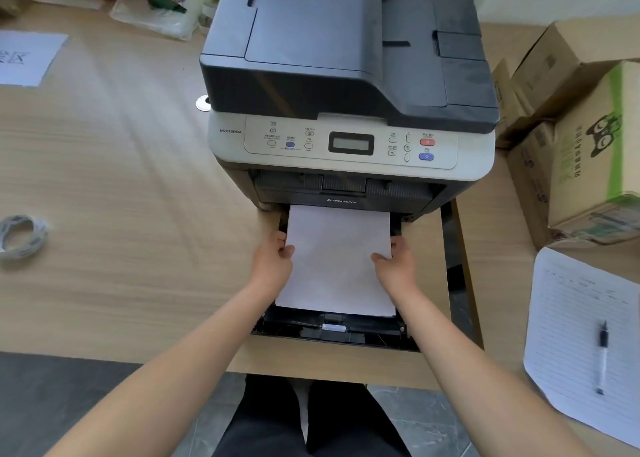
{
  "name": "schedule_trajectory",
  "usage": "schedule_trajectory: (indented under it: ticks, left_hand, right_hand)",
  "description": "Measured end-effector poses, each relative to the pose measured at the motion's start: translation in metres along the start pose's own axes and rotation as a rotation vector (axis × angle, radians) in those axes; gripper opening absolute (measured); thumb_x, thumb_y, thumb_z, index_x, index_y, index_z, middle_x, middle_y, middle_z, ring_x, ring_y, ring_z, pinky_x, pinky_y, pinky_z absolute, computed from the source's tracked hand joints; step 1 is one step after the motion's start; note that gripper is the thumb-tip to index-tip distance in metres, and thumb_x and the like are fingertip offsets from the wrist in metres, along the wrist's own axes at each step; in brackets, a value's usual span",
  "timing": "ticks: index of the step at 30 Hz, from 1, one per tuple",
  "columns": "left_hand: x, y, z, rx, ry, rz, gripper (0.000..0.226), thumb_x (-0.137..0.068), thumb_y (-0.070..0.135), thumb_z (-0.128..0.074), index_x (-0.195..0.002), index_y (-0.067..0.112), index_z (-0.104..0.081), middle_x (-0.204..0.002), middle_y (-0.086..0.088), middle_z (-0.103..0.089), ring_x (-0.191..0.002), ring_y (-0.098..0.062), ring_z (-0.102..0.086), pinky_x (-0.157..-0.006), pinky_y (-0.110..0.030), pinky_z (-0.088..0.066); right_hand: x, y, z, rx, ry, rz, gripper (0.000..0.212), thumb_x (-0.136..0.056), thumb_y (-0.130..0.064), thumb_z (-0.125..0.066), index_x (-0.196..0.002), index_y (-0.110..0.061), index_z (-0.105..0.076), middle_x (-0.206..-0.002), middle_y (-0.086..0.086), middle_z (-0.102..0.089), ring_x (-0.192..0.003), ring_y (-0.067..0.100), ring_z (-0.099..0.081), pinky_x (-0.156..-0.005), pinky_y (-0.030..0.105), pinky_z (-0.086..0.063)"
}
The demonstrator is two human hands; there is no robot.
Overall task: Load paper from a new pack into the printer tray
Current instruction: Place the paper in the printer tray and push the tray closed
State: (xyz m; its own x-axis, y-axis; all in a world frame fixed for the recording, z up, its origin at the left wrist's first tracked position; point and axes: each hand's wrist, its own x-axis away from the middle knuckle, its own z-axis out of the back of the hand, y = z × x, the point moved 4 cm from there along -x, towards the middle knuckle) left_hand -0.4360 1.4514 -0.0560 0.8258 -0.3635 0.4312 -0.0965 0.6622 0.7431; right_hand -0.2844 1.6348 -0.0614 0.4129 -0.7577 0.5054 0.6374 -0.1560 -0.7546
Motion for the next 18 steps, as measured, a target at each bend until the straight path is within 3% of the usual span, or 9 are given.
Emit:
schedule_trajectory:
  ticks: [3,5,9,11,12,14,16,18]
  left_hand:
    - [0.010,0.002,-0.008,0.091,0.108,-0.005,0.033,-0.091,-0.006,-0.037,-0.117,0.006,-0.053,-0.100,-0.004,-0.056,-0.091,-0.014,-0.052,-0.062,-0.016,-0.039]
    - [0.018,0.003,-0.014,0.102,0.172,-0.017,0.039,-0.089,-0.009,-0.031,-0.116,0.008,-0.054,-0.097,-0.003,-0.056,-0.092,-0.011,-0.052,-0.074,-0.017,-0.038]
    - [0.026,0.005,-0.023,0.077,0.226,-0.067,0.037,-0.093,-0.007,-0.032,-0.117,0.011,-0.052,-0.100,-0.002,-0.057,-0.092,-0.011,-0.054,-0.061,-0.004,-0.034]
    - [0.024,0.004,-0.026,-0.003,0.206,-0.128,0.035,-0.096,0.001,-0.037,-0.129,0.009,-0.045,-0.118,-0.007,-0.056,-0.106,-0.018,-0.057,-0.074,-0.002,-0.034]
    - [0.023,0.002,-0.027,-0.053,0.168,-0.169,0.039,-0.097,0.006,-0.040,-0.136,0.008,-0.038,-0.131,-0.011,-0.049,-0.116,-0.023,-0.053,-0.083,-0.007,-0.036]
    - [0.023,-0.001,-0.028,-0.160,0.125,-0.264,0.052,-0.097,0.015,-0.045,-0.145,0.009,-0.026,-0.145,-0.018,-0.031,-0.127,-0.031,-0.041,-0.102,-0.032,-0.041]
    - [0.023,-0.005,-0.022,-0.318,0.203,-0.332,0.056,-0.096,0.022,-0.050,-0.144,0.007,-0.028,-0.144,-0.021,-0.027,-0.125,-0.036,-0.035,-0.104,-0.047,-0.042]
    - [0.017,-0.011,-0.014,-0.403,0.247,-0.298,0.058,-0.094,0.028,-0.053,-0.143,0.006,-0.030,-0.143,-0.020,-0.027,-0.122,-0.036,-0.033,-0.100,-0.047,-0.043]
  right_hand:
    - [0.003,0.004,-0.002,-0.082,0.069,0.024,0.030,-0.090,0.006,-0.053,-0.119,-0.004,-0.051,-0.116,0.012,-0.065,-0.095,0.024,-0.060,-0.062,0.022,-0.043]
    - [0.005,0.006,-0.003,-0.096,0.107,0.044,0.030,-0.090,0.008,-0.052,-0.117,-0.004,-0.053,-0.115,0.010,-0.066,-0.094,0.021,-0.061,-0.059,0.015,-0.041]
    - [0.008,0.007,-0.008,-0.101,0.133,0.057,0.042,-0.089,0.014,-0.045,-0.125,-0.007,-0.050,-0.123,0.005,-0.061,-0.093,0.008,-0.056,-0.060,0.007,-0.042]
    - [0.011,0.008,-0.012,-0.025,0.076,0.086,0.050,-0.091,0.008,-0.050,-0.137,-0.011,-0.040,-0.129,0.002,-0.055,-0.105,0.010,-0.055,-0.071,0.009,-0.046]
    - [0.011,0.008,-0.013,0.009,0.043,0.111,0.058,-0.091,0.002,-0.056,-0.143,-0.012,-0.033,-0.136,0.003,-0.050,-0.116,0.015,-0.054,-0.083,0.016,-0.047]
    - [0.014,0.008,-0.016,0.086,-0.003,0.153,0.081,-0.088,-0.011,-0.066,-0.152,-0.013,-0.016,-0.151,0.004,-0.033,-0.135,0.021,-0.042,-0.102,0.026,-0.039]
    - [0.017,0.010,-0.019,0.310,0.007,0.227,0.093,-0.087,-0.021,-0.070,-0.154,-0.012,-0.006,-0.154,0.007,-0.022,-0.138,0.025,-0.031,-0.104,0.028,-0.035]
    - [0.022,0.014,-0.022,0.618,0.075,0.344,0.097,-0.085,-0.034,-0.069,-0.155,-0.009,-0.006,-0.153,0.011,-0.022,-0.137,0.029,-0.026,-0.109,0.035,-0.030]
